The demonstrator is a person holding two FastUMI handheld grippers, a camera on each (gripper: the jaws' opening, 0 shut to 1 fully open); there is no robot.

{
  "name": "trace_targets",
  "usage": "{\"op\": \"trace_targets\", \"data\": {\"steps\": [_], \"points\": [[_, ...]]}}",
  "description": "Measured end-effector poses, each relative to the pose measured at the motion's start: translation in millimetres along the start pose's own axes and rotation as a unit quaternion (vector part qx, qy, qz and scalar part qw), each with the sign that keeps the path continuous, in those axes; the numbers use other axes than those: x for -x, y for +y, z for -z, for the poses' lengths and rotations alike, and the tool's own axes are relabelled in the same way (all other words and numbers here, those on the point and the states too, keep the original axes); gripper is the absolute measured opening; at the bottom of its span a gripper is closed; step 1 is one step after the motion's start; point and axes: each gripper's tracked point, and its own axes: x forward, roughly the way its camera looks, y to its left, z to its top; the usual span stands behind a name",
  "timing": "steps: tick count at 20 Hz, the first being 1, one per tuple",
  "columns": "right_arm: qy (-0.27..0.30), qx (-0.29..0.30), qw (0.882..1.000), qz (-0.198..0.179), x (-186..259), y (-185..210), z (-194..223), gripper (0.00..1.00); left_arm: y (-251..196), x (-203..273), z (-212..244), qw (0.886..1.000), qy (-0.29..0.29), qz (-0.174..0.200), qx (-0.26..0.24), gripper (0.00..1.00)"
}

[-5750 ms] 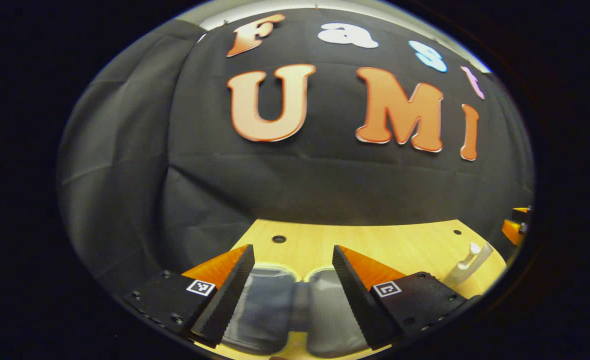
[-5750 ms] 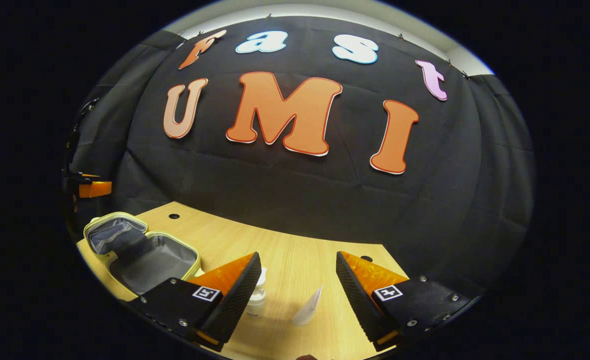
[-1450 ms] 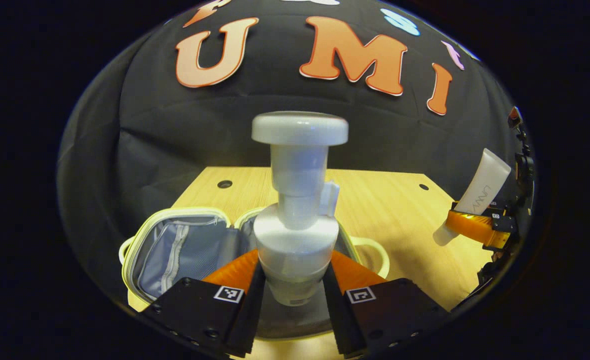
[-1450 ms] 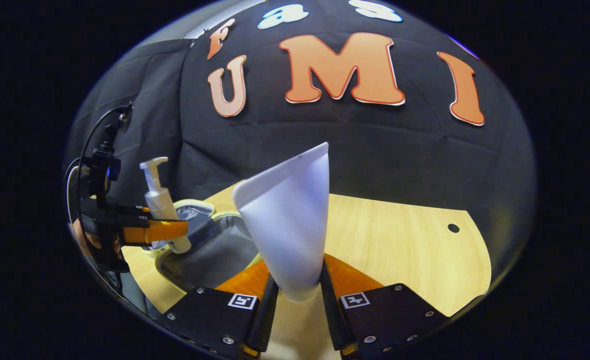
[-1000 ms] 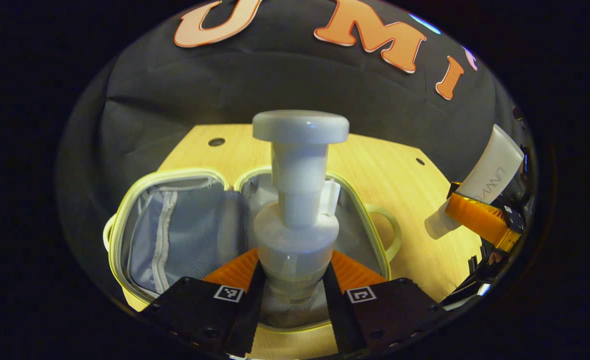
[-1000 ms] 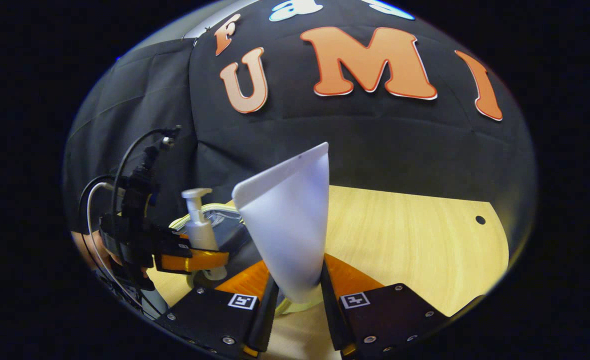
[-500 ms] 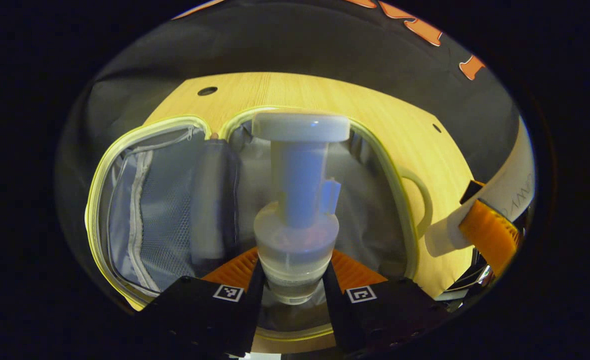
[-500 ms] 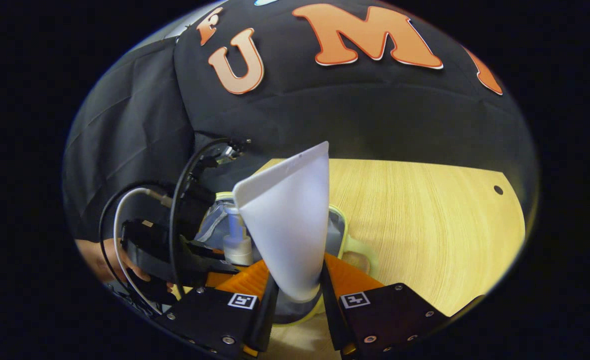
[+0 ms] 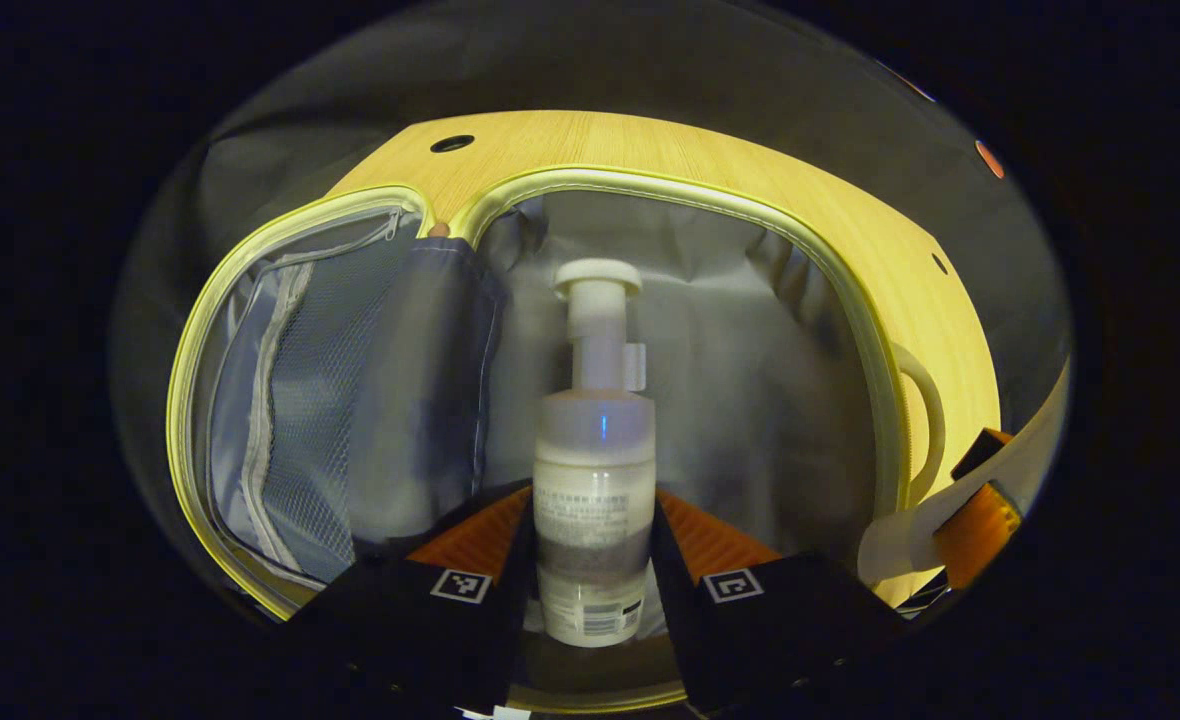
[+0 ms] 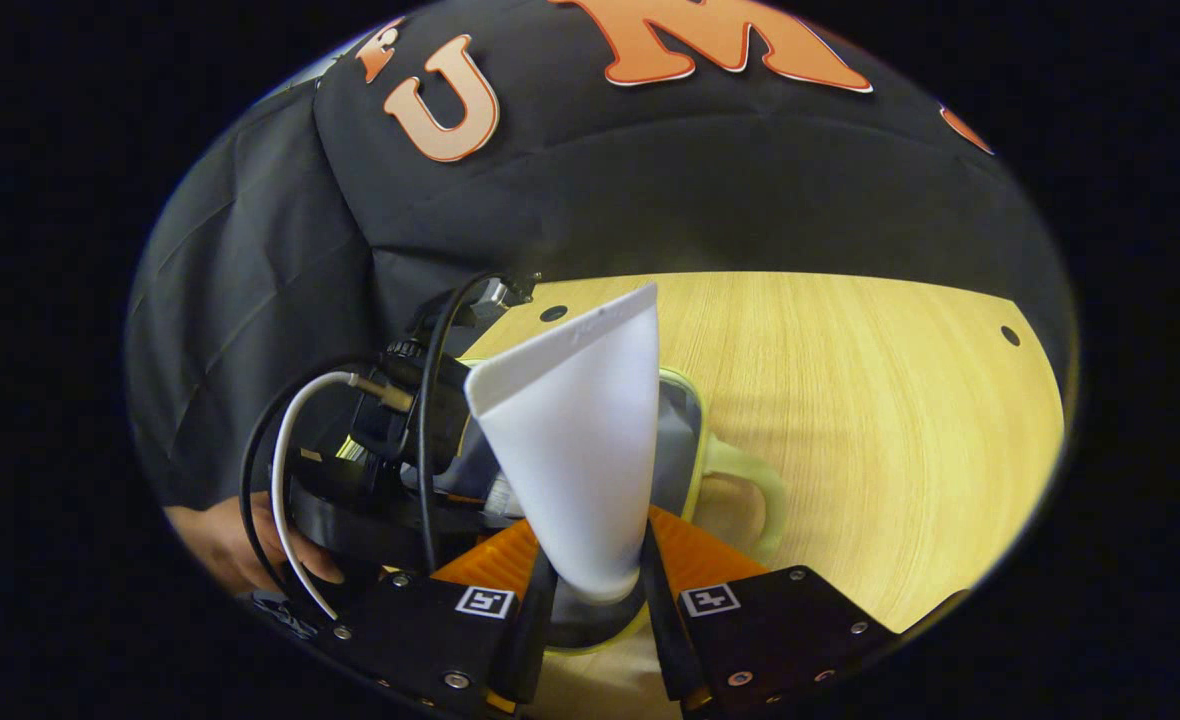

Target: First open the suitcase, pack the skin care products into it, and then close the suitcase.

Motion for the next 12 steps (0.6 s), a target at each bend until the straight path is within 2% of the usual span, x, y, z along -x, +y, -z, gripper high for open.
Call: {"op": "trace_targets", "data": {"steps": [3, 7, 12], "points": [[0.019, -0.016, 1.000, -0.008, -12, 1, 6, 0.47, -9, 15, -4, 0.999, -0.027, 0.025, 0.014, 0.67], [0.042, -0.031, 0.999, -0.008, -19, 0, 8, 0.47, -2, 44, -5, 0.998, -0.055, 0.028, 0.033, 0.79], [0.084, -0.045, 0.995, -0.006, -29, 0, 25, 0.47, 29, 96, -16, 0.992, -0.110, 0.015, 0.065, 0.80]]}}
